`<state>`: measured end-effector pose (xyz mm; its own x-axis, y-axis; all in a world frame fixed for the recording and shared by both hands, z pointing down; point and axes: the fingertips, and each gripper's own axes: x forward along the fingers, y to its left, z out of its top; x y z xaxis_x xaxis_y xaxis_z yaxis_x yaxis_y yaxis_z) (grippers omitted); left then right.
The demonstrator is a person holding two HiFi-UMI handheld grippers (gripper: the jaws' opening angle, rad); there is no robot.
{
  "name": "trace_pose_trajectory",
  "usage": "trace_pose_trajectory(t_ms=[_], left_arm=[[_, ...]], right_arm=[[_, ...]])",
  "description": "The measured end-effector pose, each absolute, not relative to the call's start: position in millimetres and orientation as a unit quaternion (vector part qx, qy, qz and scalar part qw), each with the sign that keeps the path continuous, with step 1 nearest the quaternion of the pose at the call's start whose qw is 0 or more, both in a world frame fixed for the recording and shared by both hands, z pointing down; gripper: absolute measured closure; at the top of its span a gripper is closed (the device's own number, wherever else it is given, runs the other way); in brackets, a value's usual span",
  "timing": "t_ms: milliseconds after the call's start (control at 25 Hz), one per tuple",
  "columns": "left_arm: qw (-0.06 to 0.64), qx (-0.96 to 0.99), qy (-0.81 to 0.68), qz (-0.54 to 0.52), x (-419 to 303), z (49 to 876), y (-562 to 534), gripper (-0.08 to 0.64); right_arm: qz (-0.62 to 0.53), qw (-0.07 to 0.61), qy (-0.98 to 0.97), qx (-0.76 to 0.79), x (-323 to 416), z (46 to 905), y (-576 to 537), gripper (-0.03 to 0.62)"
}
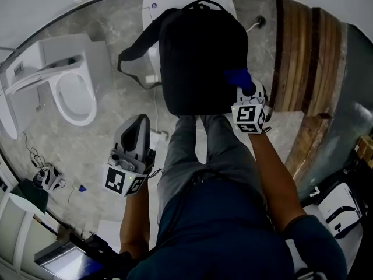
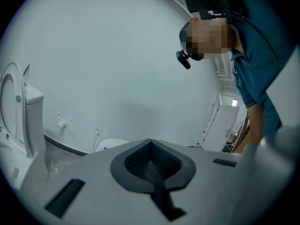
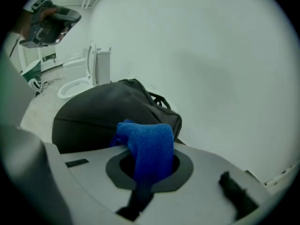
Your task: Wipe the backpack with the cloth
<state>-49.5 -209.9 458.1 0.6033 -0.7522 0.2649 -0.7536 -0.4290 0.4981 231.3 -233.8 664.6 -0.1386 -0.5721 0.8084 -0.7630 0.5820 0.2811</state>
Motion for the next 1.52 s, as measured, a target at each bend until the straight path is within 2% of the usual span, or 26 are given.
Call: trace_pose_trajectory(t_ms=[240, 400, 520, 640, 800, 1040, 1280, 1520], left_arm=[[0.285, 0.842, -0.459, 0.006, -57, 459, -204, 0.557], [0.292, 0.831, -0.474, -0.017, -66, 451, -200, 0.557], [0.297, 0.823, -0.485, -0.012, -71, 454, -191, 0.557], [0.298, 0.818, -0.492, -0.015, -74, 453, -188, 0.557], [0.281, 0.822, -0.495, -0.008, -82, 451, -180, 0.557], [0.258, 0.824, -0.504, -0.017, -92, 430, -175, 0.557], [0.217, 0.840, -0.497, -0.021, -91, 384, -159, 0.557], [0.191, 0.869, -0.456, -0.013, -80, 373, -149, 0.557]], right_arm=[[0.070, 0.437, -0.775, 0.451, 190, 681, -350, 0.578], [0.114, 0.472, -0.774, 0.406, 154, 709, -391, 0.578], [0.142, 0.483, -0.800, 0.327, 99, 718, -401, 0.578], [0.154, 0.452, -0.825, 0.303, 52, 704, -407, 0.578], [0.182, 0.402, -0.850, 0.288, 31, 685, -382, 0.578], [0.141, 0.387, -0.881, 0.234, 26, 663, -311, 0.578], [0.198, 0.428, -0.866, 0.164, 42, 673, -220, 0.578], [0.296, 0.437, -0.823, 0.211, 94, 687, -191, 0.578]])
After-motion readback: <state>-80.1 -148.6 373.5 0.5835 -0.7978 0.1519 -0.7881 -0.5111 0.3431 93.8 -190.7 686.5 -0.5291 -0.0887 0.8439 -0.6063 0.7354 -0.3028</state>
